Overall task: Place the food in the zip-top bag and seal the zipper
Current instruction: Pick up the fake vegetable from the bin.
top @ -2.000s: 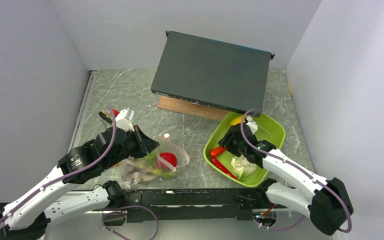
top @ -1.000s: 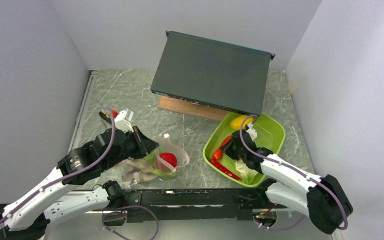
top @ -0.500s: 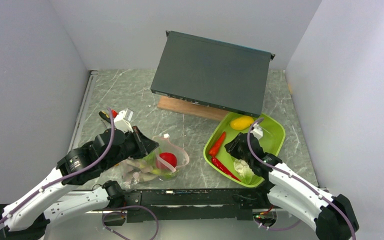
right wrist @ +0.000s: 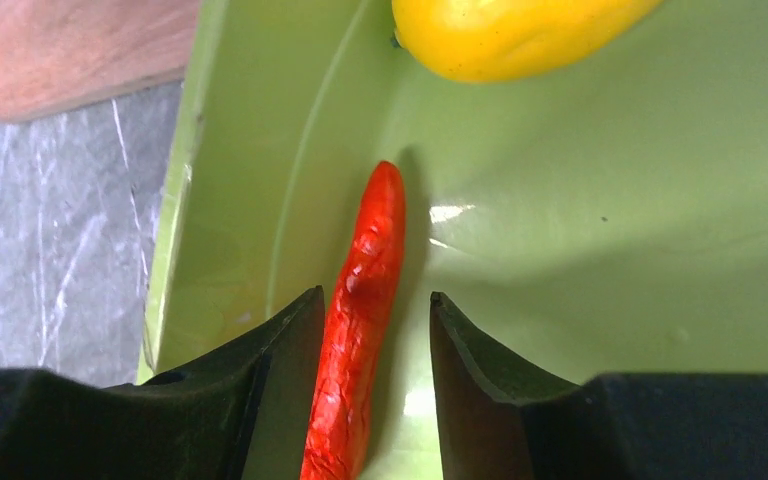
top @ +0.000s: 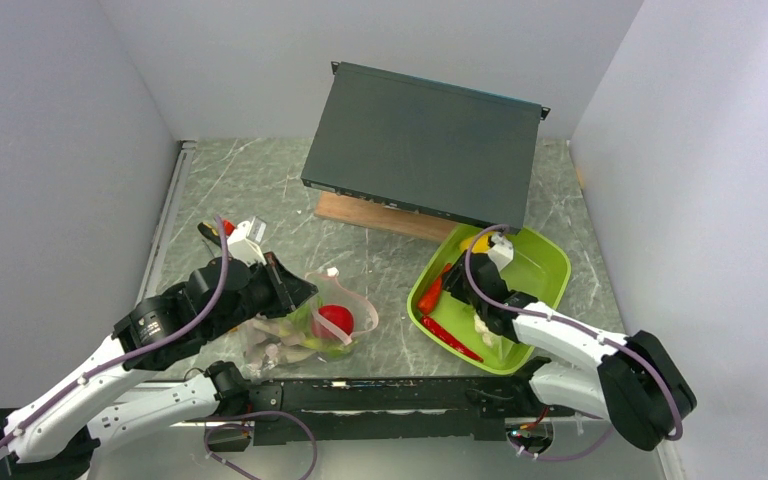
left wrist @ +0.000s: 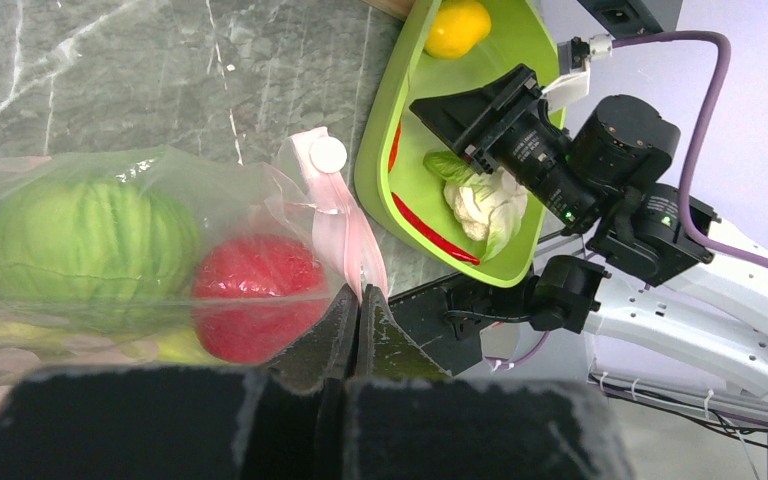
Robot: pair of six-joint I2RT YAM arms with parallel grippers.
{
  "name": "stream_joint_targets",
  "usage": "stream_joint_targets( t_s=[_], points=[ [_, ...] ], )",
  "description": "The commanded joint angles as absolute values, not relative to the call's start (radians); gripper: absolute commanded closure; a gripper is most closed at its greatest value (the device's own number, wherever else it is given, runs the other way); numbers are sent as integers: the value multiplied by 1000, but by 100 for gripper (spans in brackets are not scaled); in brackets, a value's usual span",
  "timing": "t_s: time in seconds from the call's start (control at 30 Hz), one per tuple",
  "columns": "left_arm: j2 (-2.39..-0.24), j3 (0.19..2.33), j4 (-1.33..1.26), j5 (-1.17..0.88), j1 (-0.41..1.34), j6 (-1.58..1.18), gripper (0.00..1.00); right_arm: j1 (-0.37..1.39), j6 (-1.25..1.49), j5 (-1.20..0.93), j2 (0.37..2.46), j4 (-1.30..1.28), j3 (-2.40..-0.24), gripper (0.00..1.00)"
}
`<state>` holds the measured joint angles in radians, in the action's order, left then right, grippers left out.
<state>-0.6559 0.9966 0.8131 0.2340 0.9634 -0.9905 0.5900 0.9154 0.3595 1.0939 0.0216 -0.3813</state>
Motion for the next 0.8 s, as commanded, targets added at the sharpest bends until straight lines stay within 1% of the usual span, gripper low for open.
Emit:
stream_joint_targets(
  t_s=[0.0,0.17,0.4,0.57,0.67,0.7,0.77],
  points=[
    [-646,1015,771,251,961,-1000,100,587,901,383,1147,279,-374,55],
    [-658,1015,767,238,960,-1003,100,586,952,421,1215,318,-373,55],
    [-649,1011,772,242,960,-1012,100,588,987,407,1292,360,-353,56],
    [-646,1010,773,242,960,-1015,100,587,1002,413,1310,314,-360,63],
    [-646,1009,770,240,960,-1015,100,588,991,419,1275,307,-347,72],
    [-648,1009,769,239,960,-1014,100,587,985,424,1257,295,-347,77],
    [-653,1011,767,238,961,-1013,100,586,973,436,1204,254,-350,92]
  ],
)
